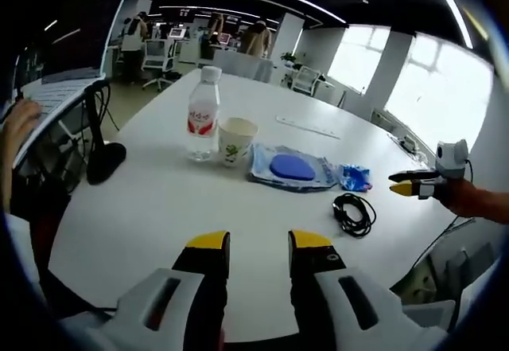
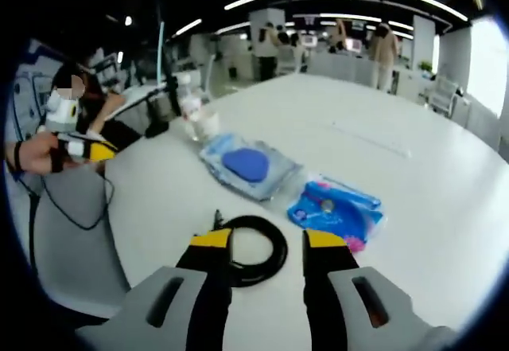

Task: Arrange the tabletop items into an orderly group along one side of the table until the central work area is clear of visible clutter.

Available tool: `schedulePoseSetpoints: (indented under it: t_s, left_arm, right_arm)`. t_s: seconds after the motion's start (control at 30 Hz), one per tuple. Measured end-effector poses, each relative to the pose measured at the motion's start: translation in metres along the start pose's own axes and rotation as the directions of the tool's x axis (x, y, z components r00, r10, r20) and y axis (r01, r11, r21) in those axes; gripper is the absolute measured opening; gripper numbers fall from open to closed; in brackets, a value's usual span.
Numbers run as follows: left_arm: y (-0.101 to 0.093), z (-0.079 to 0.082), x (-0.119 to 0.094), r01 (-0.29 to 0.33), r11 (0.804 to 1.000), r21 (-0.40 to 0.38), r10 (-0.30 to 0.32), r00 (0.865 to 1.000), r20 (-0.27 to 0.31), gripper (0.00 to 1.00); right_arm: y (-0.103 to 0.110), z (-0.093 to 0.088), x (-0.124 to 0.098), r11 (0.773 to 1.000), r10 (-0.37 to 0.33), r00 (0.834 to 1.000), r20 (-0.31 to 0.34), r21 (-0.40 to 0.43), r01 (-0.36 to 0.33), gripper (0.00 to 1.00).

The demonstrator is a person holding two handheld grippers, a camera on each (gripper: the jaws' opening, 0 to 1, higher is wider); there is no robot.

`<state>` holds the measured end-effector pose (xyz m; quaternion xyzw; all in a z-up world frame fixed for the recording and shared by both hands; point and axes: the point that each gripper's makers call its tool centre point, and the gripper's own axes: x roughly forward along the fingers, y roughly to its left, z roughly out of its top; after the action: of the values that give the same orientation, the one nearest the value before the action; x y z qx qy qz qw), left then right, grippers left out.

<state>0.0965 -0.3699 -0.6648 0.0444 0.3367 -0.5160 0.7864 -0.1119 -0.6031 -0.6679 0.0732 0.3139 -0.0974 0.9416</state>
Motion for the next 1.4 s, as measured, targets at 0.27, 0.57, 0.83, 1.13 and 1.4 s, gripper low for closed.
schedulePoseSetpoints:
  t_s: [0.27, 0.57, 0.83, 1.13, 1.4]
  left_arm:
    - [-0.008, -0.003, -0.001, 0.019, 0.999, 0.026, -0.018, 1.0, -0.009, 0.29]
    - [-0.01, -0.015, -0.002, 0.026, 0.999, 0.024, -0.026, 0.999, -0.032, 0.3]
    - [-0.009, -0.018, -0.003, 0.024, 1.0, 0.012, -0.023, 0.999, -0.039, 0.3]
    - [-0.012, -0.015, -0.003, 0.027, 0.999, 0.019, -0.026, 0.999, -0.033, 0.31]
    - [-0.013, -0.015, -0.004, 0.028, 0.999, 0.02, -0.027, 0.999, -0.026, 0.32]
  right_arm:
    - [0.018, -0.025, -0.023, 0.999, 0.003, 1.0, -0.012, 0.048, -0.003, 0.39]
    - [0.032, -0.052, -0.037, 0.995, -0.011, 1.0, -0.018, 0.095, 0.012, 0.42]
    - [0.048, -0.066, -0.042, 0.991, 0.001, 0.999, -0.032, 0.133, 0.003, 0.44]
    - [0.047, -0.065, -0.042, 0.99, -0.001, 1.0, -0.028, 0.142, 0.005, 0.45]
    - [0.053, -0.059, -0.039, 0.991, 0.02, 1.0, -0.023, 0.136, -0.017, 0.45]
